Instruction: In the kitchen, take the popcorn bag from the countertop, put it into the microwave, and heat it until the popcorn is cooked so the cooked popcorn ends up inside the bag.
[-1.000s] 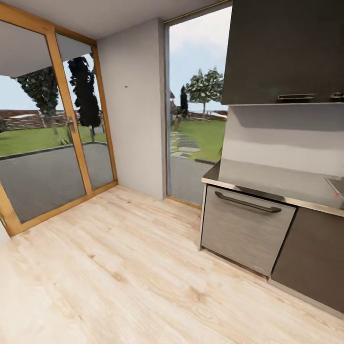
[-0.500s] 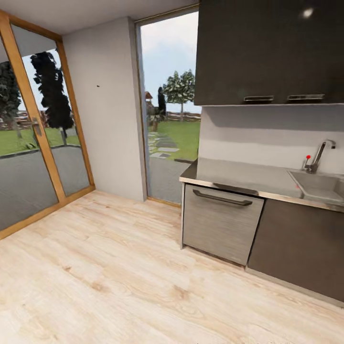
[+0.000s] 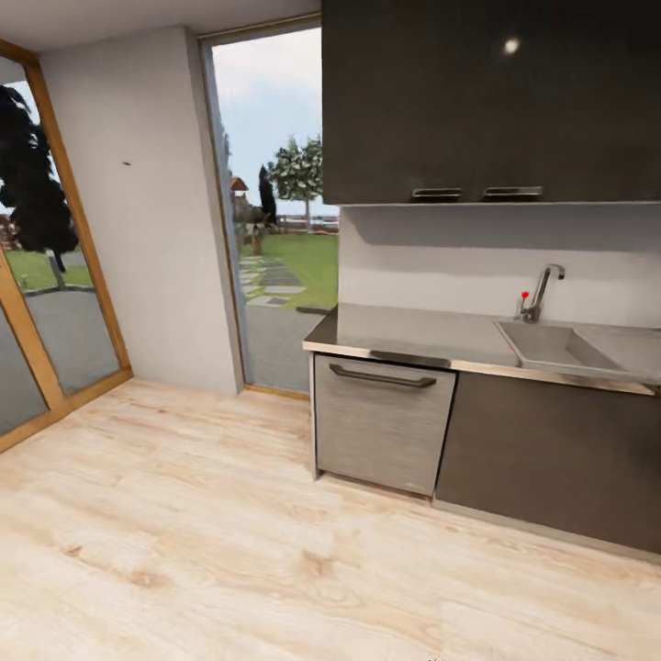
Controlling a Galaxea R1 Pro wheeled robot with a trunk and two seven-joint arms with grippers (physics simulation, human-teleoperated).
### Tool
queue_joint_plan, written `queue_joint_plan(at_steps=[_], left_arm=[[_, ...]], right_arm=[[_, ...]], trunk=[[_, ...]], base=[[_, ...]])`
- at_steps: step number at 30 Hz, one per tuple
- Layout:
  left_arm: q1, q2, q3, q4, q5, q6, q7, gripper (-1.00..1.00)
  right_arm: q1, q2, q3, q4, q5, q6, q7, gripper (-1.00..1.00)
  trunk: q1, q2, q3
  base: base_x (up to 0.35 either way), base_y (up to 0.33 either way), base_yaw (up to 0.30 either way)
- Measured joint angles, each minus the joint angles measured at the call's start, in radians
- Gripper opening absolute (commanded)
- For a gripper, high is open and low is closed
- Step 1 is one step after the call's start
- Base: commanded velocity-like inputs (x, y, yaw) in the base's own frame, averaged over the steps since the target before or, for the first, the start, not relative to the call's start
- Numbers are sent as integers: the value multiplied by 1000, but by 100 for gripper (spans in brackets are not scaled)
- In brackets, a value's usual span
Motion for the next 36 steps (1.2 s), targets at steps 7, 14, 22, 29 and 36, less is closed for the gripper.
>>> queue_joint_plan(at_steps=[7, 14, 22, 29, 36], left_arm=[[-6, 6, 1, -4, -2, -3, 2, 100], [-30, 88, 2, -12, -1, -4, 4, 100], [-29, 88, -5, -13, -1, -52, 4, 100], [-29, 87, -5, -12, -2, -60, 4, 100], [-29, 87, -2, -11, -1, -60, 4, 100]], right_arm=[[0, -15, -1, -5, 0, -16, 0, 100], [1, -43, -1, -48, 0, -37, 0, 100], [1, -41, -1, -48, 0, -55, 0, 100], [1, -37, 0, -48, 0, -68, 0, 100], [0, -34, -1, -49, -1, -93, 0, 100]], trunk=[[0, 0, 2], [0, 0, 4], [0, 0, 4], [0, 0, 4], [0, 0, 4]], base=[[0, 0, -300], [0, 0, -300], [-84, 0, -300], [-141, 0, -300], [-4, 0, -300]])
